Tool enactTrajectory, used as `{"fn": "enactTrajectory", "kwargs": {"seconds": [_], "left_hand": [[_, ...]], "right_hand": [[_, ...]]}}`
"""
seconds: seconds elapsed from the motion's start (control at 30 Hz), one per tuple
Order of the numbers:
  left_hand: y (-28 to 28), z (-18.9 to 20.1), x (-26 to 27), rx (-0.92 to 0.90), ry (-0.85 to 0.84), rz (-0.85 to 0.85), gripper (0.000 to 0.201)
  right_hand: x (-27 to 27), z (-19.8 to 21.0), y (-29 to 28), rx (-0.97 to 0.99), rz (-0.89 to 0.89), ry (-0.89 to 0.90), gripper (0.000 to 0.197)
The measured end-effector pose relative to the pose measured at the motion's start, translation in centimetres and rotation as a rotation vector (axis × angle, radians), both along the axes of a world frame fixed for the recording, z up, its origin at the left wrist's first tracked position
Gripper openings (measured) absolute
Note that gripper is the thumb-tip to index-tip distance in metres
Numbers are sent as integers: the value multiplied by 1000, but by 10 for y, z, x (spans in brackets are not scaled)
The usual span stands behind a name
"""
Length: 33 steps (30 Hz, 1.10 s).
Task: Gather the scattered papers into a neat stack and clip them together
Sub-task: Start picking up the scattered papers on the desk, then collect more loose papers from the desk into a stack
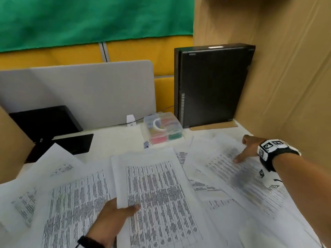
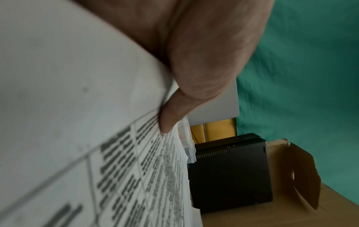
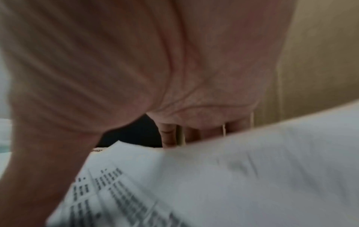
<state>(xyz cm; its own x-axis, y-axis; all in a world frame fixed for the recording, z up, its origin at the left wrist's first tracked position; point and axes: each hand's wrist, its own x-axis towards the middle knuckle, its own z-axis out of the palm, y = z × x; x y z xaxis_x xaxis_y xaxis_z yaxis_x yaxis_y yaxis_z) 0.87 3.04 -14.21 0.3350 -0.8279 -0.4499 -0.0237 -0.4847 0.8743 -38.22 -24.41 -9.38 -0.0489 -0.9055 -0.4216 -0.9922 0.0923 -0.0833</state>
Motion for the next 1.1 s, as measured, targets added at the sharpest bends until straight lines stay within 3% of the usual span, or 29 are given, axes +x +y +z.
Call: {"fn": "enactTrajectory", "kwargs": {"seconds": [0.07, 0.17, 0.33, 0.47, 0.6, 0.73, 0.8, 0.9, 1.0, 1.03, 1.1], "left_hand": [[4, -4, -1, -10, 12, 10, 18], [9, -12, 0, -30, 14, 13, 26], [8, -14, 1, -48, 26, 40, 27], [9, -9, -1, -68, 66, 103, 37], [9, 1, -4, -18, 69, 132, 63], [8, 2, -2, -40, 231, 190, 118], [7, -2, 0, -64, 280, 192, 130], [10, -2, -3, -81, 187, 93, 98], [15, -6, -6, -77, 96, 2, 63], [16, -7, -7, -79, 94, 2, 59], [19, -1, -9, -110, 93, 18, 56]], "right_hand": [[-2, 1, 4, -18, -22, 6, 130], [-10, 6, 8, -99, -24, 7, 88], [-11, 87, 58, -223, -69, -269, 31], [-14, 120, 103, -316, -171, -712, 36], [18, 90, 140, -139, -303, -1129, 27], [66, 34, 168, -60, -317, -1187, 23], [91, 8, 183, -10, -300, -1168, 21], [118, -23, 196, 91, -274, -1165, 32], [130, -29, 194, 61, -244, -1111, 69], [131, -27, 191, 59, -231, -1113, 66], [132, -12, 191, 61, -203, -1130, 41]]}}
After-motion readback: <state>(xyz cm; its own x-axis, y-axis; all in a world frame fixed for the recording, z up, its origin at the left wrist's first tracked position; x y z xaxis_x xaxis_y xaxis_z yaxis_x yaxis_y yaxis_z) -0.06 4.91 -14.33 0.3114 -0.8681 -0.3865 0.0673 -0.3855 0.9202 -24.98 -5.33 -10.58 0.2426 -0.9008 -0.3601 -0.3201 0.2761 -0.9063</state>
